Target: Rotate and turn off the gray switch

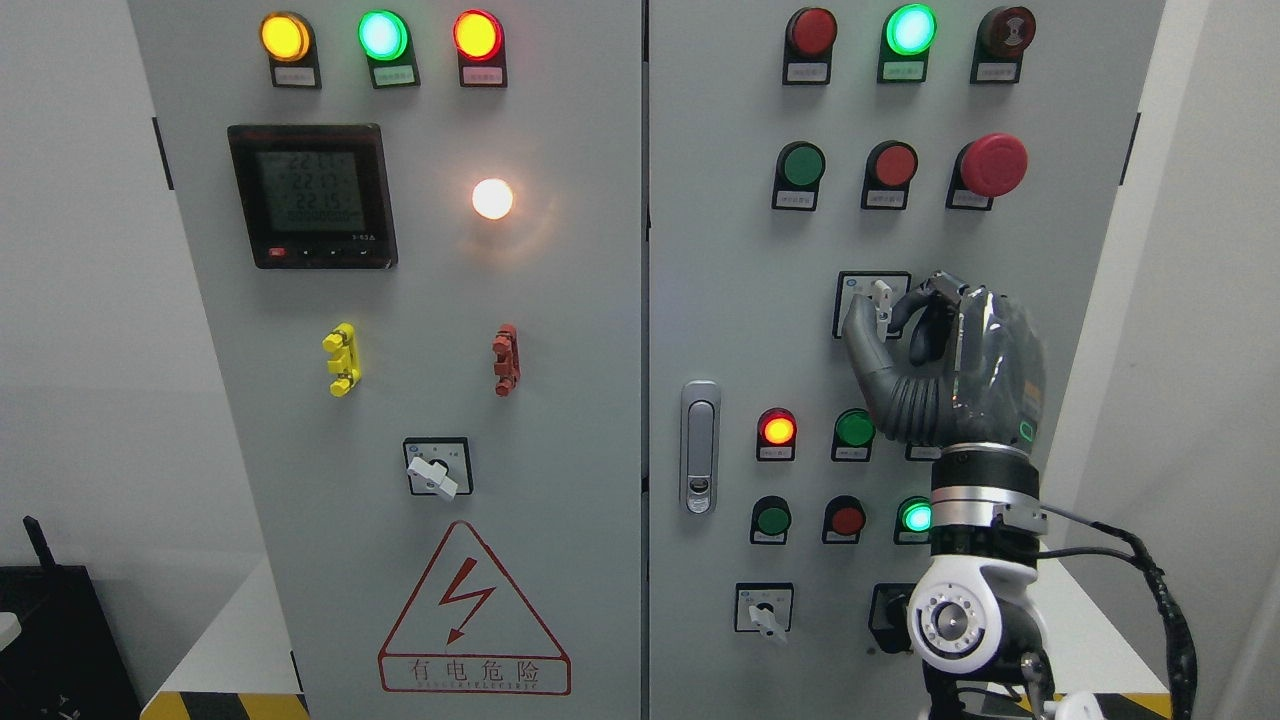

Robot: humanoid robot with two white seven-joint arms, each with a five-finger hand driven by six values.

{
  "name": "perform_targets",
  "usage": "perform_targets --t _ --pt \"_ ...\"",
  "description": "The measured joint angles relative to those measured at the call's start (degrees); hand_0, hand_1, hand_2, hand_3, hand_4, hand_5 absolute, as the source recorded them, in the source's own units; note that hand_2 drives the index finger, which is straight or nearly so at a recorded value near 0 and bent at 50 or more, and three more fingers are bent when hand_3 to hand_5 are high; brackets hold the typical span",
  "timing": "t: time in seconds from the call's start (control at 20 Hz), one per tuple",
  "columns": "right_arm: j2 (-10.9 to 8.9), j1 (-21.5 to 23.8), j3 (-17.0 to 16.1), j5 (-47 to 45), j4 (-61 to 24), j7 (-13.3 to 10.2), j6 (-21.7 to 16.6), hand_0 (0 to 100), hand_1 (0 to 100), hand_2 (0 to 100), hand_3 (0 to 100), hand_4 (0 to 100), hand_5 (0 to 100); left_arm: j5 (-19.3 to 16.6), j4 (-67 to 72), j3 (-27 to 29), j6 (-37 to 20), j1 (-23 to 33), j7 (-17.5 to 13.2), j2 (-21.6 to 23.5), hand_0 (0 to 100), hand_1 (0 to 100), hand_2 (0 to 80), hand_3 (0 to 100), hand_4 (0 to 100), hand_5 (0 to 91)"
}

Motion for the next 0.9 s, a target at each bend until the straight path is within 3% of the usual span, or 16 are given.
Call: perform_targets --t 0.25,0.5,0.9 --pt "0.02 -0.01 0.0 -0.07 0.0 -0.15 0.0 54 42 71 100 97 100 0.0 0.0 0.0 0.0 0.0 0.0 0.0 12 39 0.0 0 0 0.0" --pt "0.02 -0.05 -0.02 -0.14 -0.01 -0.29 0.01 37 41 72 100 97 100 0.0 0.0 0.0 0.0 0.0 0.0 0.0 12 39 0.0 0 0 0.0" --pt "0.03 0.09 -0.02 -0.24 -0.04 -0.36 -0.33 30 39 71 100 97 100 0.0 0.0 0.0 0.01 0.0 0.0 0.0 12 39 0.0 0 0 0.0"
